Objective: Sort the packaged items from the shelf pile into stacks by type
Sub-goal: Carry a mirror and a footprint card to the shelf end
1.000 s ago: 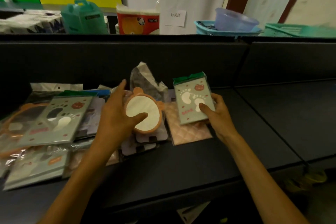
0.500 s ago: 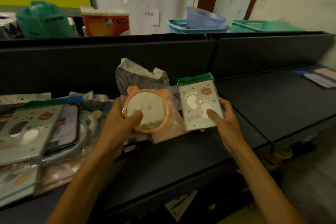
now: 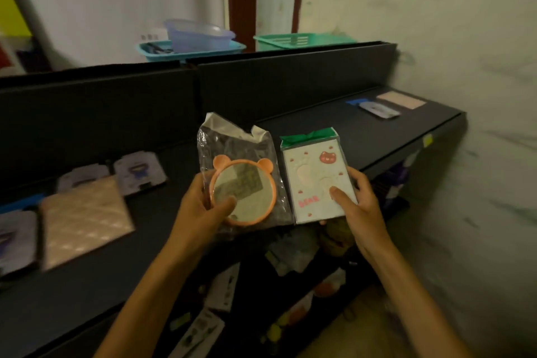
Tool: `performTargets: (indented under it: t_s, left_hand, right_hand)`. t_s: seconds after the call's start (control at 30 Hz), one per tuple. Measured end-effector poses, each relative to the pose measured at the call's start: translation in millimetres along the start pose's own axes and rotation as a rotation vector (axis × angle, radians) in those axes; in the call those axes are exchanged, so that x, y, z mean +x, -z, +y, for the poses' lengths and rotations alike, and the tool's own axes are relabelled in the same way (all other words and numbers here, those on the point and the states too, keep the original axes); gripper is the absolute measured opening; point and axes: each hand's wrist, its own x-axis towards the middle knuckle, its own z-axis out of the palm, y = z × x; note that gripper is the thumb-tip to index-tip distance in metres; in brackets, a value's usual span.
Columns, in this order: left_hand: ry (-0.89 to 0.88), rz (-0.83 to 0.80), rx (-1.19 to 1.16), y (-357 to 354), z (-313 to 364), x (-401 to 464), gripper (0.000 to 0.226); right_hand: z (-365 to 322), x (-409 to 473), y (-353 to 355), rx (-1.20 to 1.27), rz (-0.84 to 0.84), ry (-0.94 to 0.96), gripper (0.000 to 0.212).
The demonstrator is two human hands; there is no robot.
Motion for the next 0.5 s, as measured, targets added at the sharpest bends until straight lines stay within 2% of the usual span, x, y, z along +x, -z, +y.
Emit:
performTargets:
  t_s: [0.23, 0.5]
  left_hand:
    - [-0.044, -0.046, 0.040, -137, -10, 32, 0.040]
    - [-0.038, -0.097, 0.093, -236, -29, 109, 0.039]
  right_hand:
    - [-2, 33, 134, -0.019, 0.102, -0.003, 0.038]
    - [5, 100, 232, -0.056, 0.191, 0.022, 0.040]
